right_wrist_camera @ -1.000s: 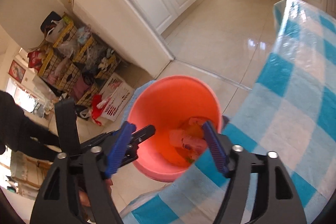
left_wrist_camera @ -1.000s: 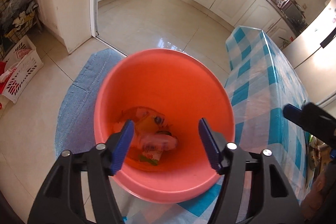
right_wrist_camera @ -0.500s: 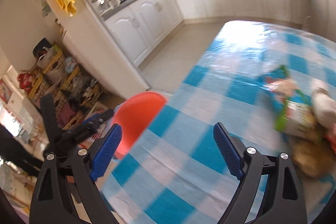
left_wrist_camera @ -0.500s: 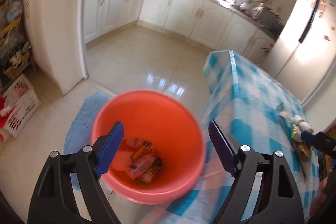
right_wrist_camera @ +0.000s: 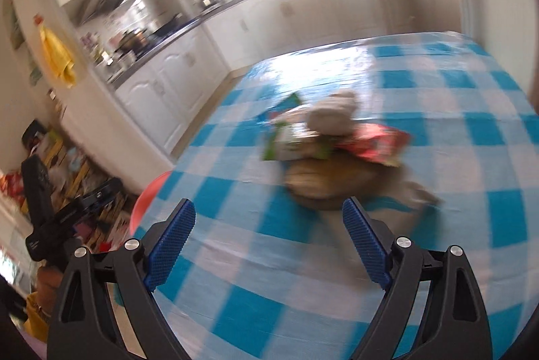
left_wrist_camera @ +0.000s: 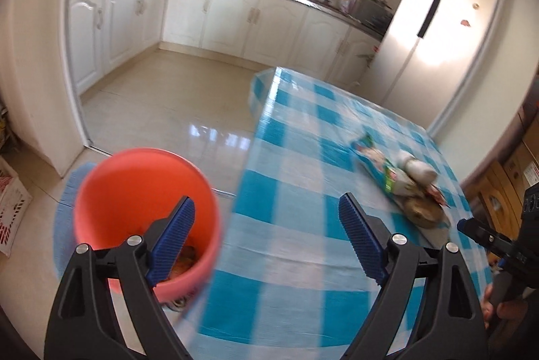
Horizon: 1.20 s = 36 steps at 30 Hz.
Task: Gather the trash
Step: 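Bring both open tools back over the table, then grasp the white cloth bundle with the left tool while the right grasps the red snack packet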
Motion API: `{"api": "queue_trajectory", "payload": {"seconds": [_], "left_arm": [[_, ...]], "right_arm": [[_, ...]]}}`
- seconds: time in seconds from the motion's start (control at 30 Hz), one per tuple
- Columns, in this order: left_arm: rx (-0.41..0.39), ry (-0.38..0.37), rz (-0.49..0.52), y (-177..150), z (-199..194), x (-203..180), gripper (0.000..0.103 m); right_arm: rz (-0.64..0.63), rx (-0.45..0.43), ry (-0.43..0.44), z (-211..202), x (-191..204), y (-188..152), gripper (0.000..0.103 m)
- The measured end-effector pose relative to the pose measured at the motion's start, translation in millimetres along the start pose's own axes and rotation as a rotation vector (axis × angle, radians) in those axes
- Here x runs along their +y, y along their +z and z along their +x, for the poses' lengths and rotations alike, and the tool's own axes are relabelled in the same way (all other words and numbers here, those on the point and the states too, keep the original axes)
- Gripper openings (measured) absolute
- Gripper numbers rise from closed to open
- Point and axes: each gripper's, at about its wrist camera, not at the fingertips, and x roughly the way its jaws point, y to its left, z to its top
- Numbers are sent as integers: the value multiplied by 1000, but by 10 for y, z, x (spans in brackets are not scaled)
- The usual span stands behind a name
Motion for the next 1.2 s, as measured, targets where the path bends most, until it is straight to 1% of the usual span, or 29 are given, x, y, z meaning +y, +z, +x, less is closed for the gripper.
{"api": "queue_trajectory", "payload": {"seconds": [0.1,0.17,0.27,0.4,0.47,0.6,0.67,0.73,0.77,0.8,0.87,0.97,1.03,1.07,1.13,1.2], "left_arm": [[44,-46,46,-19,82,-235,88],[58,-73,68,-33,125,-382,87],[101,-127,113,-30,215,-682,87],[148,-186,178,24,356,-1109,88],[164,-213,195,63,426,-1274,88],[204,-280,250,169,683,-1705,88],[223,-271,277,206,836,-1879,87],[252,-285,301,237,1020,-2059,87],[273,-280,311,247,1129,-2140,87],[284,-255,316,255,1227,-2210,87],[305,-254,335,276,1365,-2309,87],[323,-220,353,297,1563,-2424,87],[341,-206,358,309,1684,-2472,79],[349,-199,357,317,1725,-2483,72],[360,-199,357,321,1797,-2503,69],[365,-180,361,321,1856,-2502,59]], "right_arm": [[51,-16,-11,-101,-235,-26,88],[74,-23,-16,-173,-374,-59,88],[115,-36,-16,-251,-560,-79,89],[133,-43,-33,-305,-756,-93,89],[143,-46,-32,-332,-859,-113,89],[164,-43,-26,-330,-998,-116,89],[171,-39,-27,-321,-1040,-105,89],[175,-31,-22,-301,-1080,-93,89],[173,-27,-24,-291,-1089,-86,89],[168,-24,-29,-283,-1103,-82,89],[158,-19,-30,-262,-1121,-75,89],[156,1,-28,-199,-1156,-45,89],[152,10,-28,-163,-1158,-15,89],[146,18,-29,-139,-1150,6,89],[132,26,-23,-100,-1127,44,89],[113,43,-19,-36,-1088,88,89]]}}
